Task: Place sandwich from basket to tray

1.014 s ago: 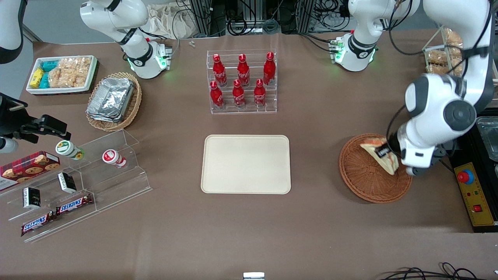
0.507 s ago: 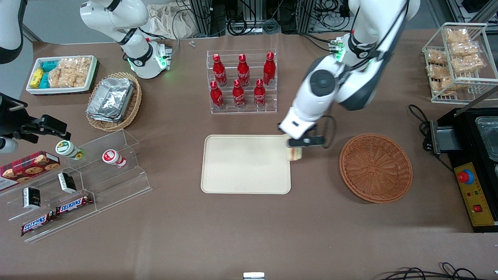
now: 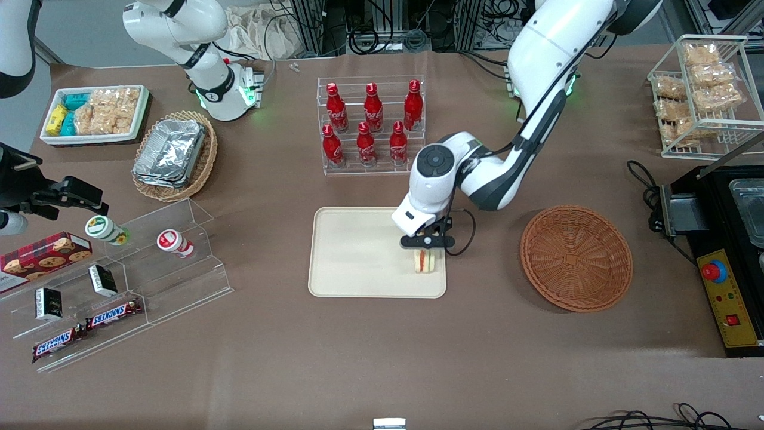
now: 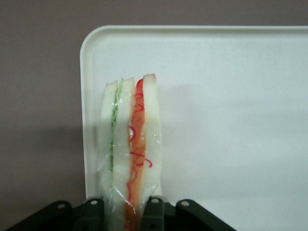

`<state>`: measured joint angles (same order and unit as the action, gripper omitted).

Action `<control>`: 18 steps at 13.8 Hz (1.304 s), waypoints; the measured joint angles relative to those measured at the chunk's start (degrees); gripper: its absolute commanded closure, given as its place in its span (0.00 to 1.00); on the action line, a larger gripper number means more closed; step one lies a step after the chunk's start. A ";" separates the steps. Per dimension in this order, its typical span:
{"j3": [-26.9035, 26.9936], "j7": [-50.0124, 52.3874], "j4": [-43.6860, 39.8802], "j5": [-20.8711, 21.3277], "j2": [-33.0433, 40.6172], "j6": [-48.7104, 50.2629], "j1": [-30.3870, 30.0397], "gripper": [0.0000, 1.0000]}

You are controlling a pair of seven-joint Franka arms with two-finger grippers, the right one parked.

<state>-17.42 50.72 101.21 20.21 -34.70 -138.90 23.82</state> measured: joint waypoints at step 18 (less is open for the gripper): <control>0.77 -8.99 -6.44 -13.23 24.31 26.41 -9.44 0.00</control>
<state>-16.66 41.72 94.77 6.98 -10.40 -112.49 14.39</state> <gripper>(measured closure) 0.000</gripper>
